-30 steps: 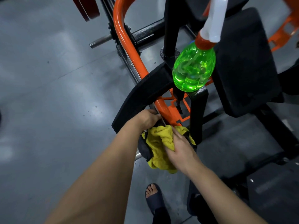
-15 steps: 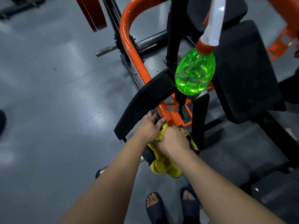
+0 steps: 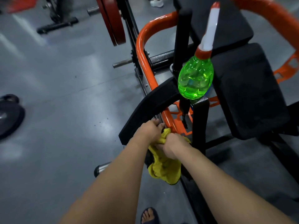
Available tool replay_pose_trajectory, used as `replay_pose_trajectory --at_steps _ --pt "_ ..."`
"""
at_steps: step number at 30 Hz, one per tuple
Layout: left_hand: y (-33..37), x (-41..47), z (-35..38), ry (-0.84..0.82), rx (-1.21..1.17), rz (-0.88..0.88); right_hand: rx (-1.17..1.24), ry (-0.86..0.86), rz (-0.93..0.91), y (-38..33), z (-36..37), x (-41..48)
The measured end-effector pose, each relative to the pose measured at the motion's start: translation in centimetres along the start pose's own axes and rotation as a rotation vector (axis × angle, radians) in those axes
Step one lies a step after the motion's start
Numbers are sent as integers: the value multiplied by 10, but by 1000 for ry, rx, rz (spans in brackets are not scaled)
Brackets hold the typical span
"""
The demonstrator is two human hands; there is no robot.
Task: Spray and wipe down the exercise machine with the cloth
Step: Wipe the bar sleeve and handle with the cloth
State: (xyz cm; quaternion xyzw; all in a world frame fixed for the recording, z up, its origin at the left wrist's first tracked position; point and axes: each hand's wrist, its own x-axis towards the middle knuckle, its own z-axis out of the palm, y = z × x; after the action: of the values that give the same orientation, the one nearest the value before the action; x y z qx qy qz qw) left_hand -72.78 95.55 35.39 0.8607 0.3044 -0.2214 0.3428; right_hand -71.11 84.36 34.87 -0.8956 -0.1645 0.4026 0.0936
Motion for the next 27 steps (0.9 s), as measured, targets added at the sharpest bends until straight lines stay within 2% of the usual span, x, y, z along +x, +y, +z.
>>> replay_pose_trajectory --at_steps 3,9,14,19,22,27 --pt "0 -3 -2 -39 -65 -35 31 50 -56 18 13 -25" --pt "-2 -4 4 -59 -201 -71 117 69 -42 23 22 -38" --pt "-4 -2 12 -23 -162 -66 87 275 1 3 24 -12" --pt "-6 -6 15 4 -184 -77 143 387 -100 17 52 -13" --pt "-2 -10 14 -3 -140 -69 286 410 -143 32 69 -30" --pt "9 -18 16 -18 -37 -26 193 328 -170 51 75 -50"
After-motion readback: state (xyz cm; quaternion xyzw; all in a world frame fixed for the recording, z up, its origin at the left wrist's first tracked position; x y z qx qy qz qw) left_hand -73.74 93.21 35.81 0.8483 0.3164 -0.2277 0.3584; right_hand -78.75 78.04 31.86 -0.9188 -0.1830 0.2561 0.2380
